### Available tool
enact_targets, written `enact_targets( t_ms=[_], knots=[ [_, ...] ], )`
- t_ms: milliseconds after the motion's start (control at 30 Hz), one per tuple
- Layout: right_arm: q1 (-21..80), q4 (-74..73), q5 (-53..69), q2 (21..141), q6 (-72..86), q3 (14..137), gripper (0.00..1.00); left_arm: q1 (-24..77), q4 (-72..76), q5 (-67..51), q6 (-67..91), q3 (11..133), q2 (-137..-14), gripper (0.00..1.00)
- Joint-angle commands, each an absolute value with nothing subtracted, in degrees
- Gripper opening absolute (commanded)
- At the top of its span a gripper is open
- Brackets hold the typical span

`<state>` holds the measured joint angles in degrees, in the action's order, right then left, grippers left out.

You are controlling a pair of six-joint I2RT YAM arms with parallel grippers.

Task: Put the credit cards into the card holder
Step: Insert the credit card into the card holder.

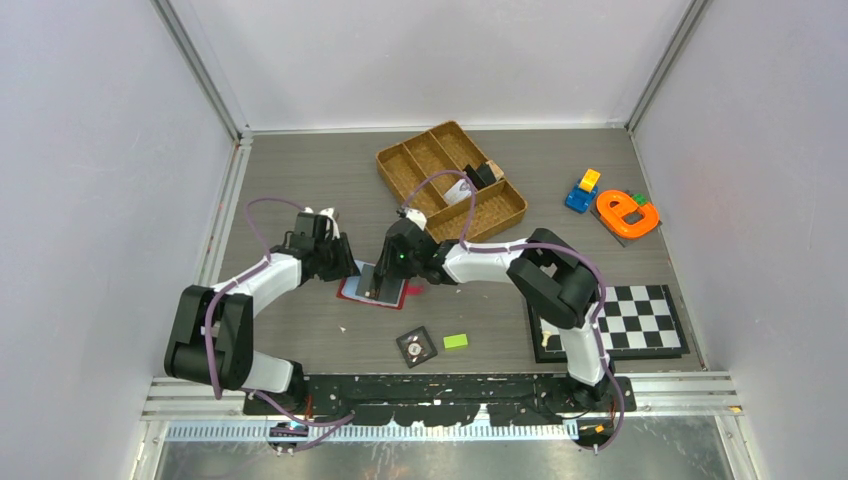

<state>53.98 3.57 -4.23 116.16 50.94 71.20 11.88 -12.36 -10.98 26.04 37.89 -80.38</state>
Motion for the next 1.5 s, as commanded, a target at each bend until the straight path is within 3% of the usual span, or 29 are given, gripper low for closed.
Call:
enact_targets(
  t_ms=[0, 700, 1467],
  knots=[
    [54.0, 4.4, -3.7, 117.4, 50.5, 72.8, 0.33, 12.1, -9.6, -13.2, 25.5, 37.4, -80.1, 0.32],
    [55.4, 0.9, -5.5, 108.4, 55.4, 65.7, 0.37, 12.1, -11.6, -11.4, 25.7, 35.9, -76.4, 0.35],
    [56.0, 5.9, -2.4, 114.1, 55.9, 68.8, 0.33, 12.1, -7.8, -19.2, 29.5, 31.9, -77.0, 0.28]
  ],
)
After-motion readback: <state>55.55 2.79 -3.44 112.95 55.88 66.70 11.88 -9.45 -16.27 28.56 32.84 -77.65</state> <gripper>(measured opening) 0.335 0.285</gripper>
